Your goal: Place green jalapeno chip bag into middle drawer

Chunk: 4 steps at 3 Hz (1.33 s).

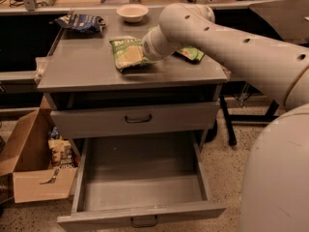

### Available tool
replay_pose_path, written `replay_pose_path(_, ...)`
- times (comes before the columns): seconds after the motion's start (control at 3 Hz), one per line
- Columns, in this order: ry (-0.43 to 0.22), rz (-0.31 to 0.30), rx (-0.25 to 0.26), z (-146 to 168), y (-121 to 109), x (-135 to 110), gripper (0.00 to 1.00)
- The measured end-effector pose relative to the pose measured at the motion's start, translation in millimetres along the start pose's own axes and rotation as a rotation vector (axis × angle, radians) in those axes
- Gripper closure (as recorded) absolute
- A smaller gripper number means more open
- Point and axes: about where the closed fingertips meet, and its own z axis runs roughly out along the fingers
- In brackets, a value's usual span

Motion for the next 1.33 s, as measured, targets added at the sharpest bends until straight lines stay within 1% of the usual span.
replay_pose_path(0.67, 0.024, 0.010, -0.031, 16.7, 7.3, 2.0, 0.50)
replay_pose_path(1.33, 0.024, 0.010, -0.031, 15.0, 7.6, 0.1, 0.96)
